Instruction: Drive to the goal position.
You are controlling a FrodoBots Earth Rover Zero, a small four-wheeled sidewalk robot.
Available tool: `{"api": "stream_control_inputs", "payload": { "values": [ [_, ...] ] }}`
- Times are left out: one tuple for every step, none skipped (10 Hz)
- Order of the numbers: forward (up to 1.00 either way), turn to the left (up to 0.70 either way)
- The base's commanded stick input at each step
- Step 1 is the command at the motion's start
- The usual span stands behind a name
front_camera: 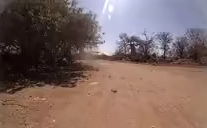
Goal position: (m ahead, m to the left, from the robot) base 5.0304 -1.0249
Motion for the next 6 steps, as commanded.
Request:
{"api": "stream_control_inputs", "payload": {
  "values": [
    [1.0, -0.27],
    [1.0, -0.21],
    [1.0, -0.09],
    [1.0, 0.0],
    [1.0, 0.0],
    [1.0, 0.0]
  ]
}}
